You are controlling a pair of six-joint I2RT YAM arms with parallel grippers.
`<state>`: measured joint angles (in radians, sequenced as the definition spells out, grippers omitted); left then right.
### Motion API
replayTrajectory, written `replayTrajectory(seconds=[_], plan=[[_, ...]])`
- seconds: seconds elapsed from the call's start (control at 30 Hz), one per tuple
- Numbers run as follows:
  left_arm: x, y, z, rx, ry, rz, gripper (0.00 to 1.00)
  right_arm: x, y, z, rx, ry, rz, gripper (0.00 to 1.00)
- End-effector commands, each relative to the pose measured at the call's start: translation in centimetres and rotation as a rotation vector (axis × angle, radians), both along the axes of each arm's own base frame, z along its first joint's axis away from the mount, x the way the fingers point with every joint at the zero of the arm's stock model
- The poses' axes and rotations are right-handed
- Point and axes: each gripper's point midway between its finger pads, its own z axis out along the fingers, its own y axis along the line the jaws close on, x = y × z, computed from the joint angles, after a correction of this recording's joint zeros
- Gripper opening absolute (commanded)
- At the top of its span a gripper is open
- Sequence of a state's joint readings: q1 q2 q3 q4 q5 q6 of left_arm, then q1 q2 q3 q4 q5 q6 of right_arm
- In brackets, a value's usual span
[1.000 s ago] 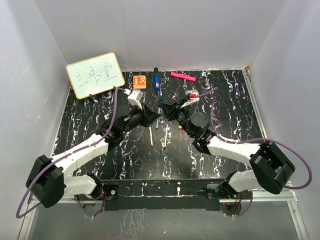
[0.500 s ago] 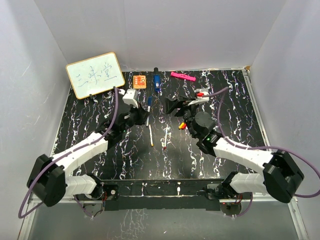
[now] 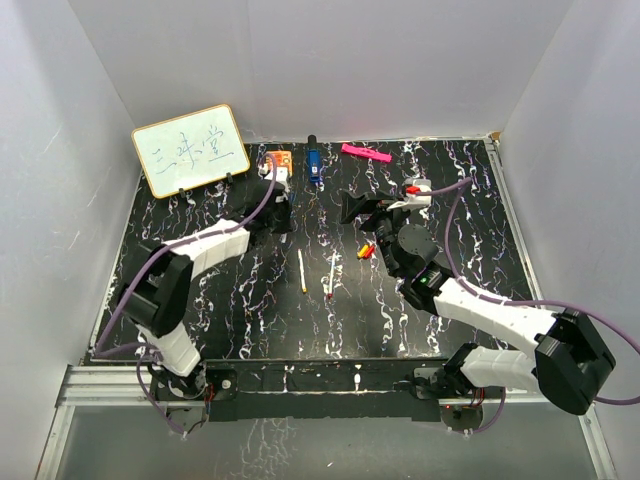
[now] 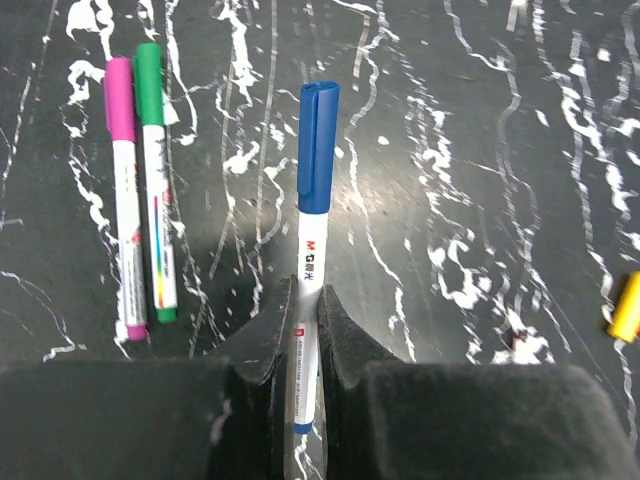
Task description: Insert the pens into the pen caps
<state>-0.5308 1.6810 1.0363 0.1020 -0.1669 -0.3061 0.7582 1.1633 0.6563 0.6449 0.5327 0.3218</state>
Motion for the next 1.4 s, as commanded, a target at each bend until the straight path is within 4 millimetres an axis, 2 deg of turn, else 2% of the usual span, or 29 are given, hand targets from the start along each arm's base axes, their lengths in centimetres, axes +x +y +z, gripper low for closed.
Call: replayTrajectory(seconds=[0.0,0.17,0.37,0.6,0.73,1.0,1.13,1.37], plan=[[2.4,1.5,-0.2,0.058,0.024,0.050,0.00,-0.3,-1.2,0.9,0.009,-0.019,-0.036,0.90],[4.4,1.8,-1.9,0.086,0.070,0.067,0.00,-0.4,-1.4,0.2,0.002,-0.006,-0.042,0.88],[6.1,2.5,-2.9,0.133,0.085,0.083,0.00,-0.5,-1.9,0.0,-0.010,-0.001,-0.062,0.86],[6.8,3.1,-4.5,0.175,0.138,0.096,0.00,-0.5,-2.0,-0.2,-0.020,0.001,-0.063,0.85],[6.7,3.5,-5.1,0.187,0.165,0.120,0.07,-0.5,-1.8,-0.5,-0.022,0.007,-0.057,0.84],[7.1,3.8,-5.1,0.198,0.168,0.135,0.15,-0.3,-1.5,-1.0,-0.021,0.019,-0.049,0.87],[7.3,3.8,-4.6,0.201,0.162,0.143,0.21,-0.2,-1.4,-1.2,-0.025,0.027,-0.053,0.97],[7.4,4.0,-4.3,0.211,0.159,0.148,0.22,-0.1,-1.2,-1.6,-0.023,0.040,-0.049,0.98]])
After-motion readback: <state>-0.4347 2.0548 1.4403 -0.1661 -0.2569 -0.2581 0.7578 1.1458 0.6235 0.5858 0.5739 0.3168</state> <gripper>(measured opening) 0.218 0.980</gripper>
